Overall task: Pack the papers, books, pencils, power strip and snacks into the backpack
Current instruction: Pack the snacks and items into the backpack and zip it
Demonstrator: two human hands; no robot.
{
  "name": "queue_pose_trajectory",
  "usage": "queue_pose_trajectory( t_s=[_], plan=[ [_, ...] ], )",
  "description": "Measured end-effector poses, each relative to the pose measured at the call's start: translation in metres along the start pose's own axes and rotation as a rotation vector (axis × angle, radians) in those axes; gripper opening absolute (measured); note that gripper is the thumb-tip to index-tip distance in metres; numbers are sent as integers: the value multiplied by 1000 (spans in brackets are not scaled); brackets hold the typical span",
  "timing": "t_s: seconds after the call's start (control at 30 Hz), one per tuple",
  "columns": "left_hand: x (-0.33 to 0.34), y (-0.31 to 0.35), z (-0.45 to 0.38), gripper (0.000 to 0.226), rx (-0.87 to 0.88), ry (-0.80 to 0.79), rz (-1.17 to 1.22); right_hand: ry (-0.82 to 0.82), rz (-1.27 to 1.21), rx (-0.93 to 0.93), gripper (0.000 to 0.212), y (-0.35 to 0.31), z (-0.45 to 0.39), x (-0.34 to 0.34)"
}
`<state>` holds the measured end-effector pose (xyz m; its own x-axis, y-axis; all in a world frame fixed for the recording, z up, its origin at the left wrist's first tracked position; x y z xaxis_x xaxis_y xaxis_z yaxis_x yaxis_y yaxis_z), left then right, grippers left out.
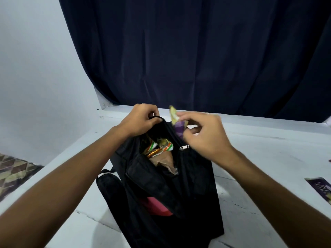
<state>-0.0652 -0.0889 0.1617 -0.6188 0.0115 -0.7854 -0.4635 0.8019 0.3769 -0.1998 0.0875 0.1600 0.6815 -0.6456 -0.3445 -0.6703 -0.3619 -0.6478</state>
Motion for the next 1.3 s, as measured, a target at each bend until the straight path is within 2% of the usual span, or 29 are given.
queue_pose_trajectory(
  t_s=[0.07,0.2,0.27,0.33,0.43,0.5,0.57,0.63,0.67,0.73,0.8,0.83,0.87,0.93,0.97,1.03,1.1,1.13,1.17,1.23,1.27,1.3],
  plan=[
    [-3,0,-2,15,7,-10,-11,-130,84,-71,20,-16,13,17],
    [-6,0,-1,12,-26,-16,-3,-457,623,-167,13,-9,28,71],
    [-6,-1,0,12,-29,-15,2,-558,819,-138,20,4,23,95],
    [-7,-1,1,13,-31,-7,3,-652,894,-67,29,20,15,109],
    [-8,-2,5,13,-38,3,6,-773,881,-22,40,24,12,112],
    [-7,-4,9,13,-41,8,28,-760,808,-90,39,11,11,101],
    [-7,-5,13,14,-56,12,57,-691,679,-169,27,-6,5,80],
    [-7,-5,19,13,-79,17,80,-638,567,-169,24,-14,-4,58],
    [-7,-5,21,13,-89,16,97,-571,507,-149,26,-12,-9,48],
    [-7,-1,29,13,-108,20,126,-326,355,-69,23,1,-17,31],
    [-8,3,39,16,-144,16,140,-113,234,81,17,31,-25,22],
    [-9,2,45,18,-165,-1,156,-81,216,193,13,50,-28,19],
    [-10,4,53,21,-188,-30,191,-106,224,317,8,73,-30,17],
    [-13,2,72,29,-242,-91,308,-253,244,613,32,113,-23,14],
    [-14,0,83,32,-272,-61,352,-349,208,746,48,127,-14,13],
    [-12,-15,105,33,-399,167,341,-513,77,926,74,150,5,15],
    [-7,-39,129,43,-680,377,204,-520,-79,964,86,164,17,25],
    [-2,-46,140,51,-848,380,209,-480,-108,956,93,169,21,31],
    [6,-55,150,57,-999,323,306,-451,-79,930,101,176,23,38],
    [23,-58,162,59,-1159,203,652,-434,82,867,105,182,30,50],
    [33,-59,165,62,-1175,182,779,-422,152,840,96,183,33,54],
    [40,-58,167,69,-1172,188,809,-395,185,810,83,183,36,55]
  ],
)
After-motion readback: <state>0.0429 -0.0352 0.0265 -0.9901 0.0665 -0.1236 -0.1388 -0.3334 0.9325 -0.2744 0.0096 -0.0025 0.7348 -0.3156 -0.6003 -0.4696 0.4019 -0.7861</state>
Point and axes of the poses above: each hand's wrist, its own z-axis away from the middle knuckle, its own x-axis out of the palm, y = z × x, the point moved 1 cm from there along -z, towards the middle knuckle, and after that the axes turned 6 degrees about y, right-handed, at the moved point
